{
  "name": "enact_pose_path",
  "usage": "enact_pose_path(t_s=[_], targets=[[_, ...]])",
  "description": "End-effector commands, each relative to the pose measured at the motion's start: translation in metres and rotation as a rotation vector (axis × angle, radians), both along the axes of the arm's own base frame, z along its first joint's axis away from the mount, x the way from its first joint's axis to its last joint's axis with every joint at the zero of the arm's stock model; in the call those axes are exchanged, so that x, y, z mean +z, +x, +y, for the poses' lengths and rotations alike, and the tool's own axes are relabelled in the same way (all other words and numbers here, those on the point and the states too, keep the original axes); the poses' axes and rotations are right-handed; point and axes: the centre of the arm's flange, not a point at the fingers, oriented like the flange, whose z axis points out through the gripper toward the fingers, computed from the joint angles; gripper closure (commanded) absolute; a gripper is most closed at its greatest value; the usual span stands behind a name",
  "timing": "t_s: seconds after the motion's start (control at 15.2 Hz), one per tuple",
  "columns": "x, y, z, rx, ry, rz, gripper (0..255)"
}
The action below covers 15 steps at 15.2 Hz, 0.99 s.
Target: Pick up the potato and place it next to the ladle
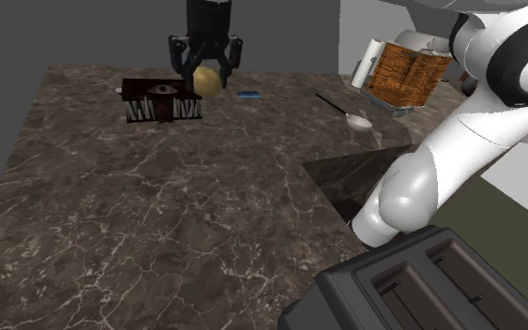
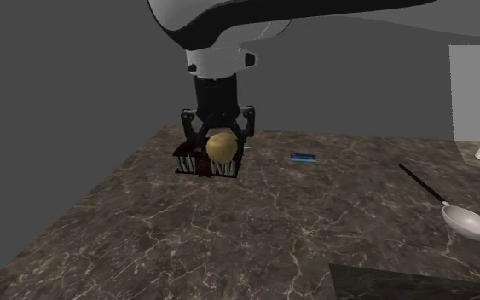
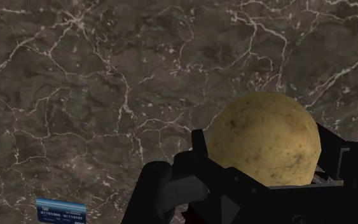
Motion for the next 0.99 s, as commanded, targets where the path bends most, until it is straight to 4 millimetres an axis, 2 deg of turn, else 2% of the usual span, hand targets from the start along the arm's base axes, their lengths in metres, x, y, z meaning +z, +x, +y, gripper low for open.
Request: enact_pose_path(t_s=[0.0, 0.92], targets=[[0.002, -0.014, -0.022, 0.000, 0.001, 0.001, 255], [0.003, -0.120, -0.174, 0.000, 0.001, 0.001, 255]])
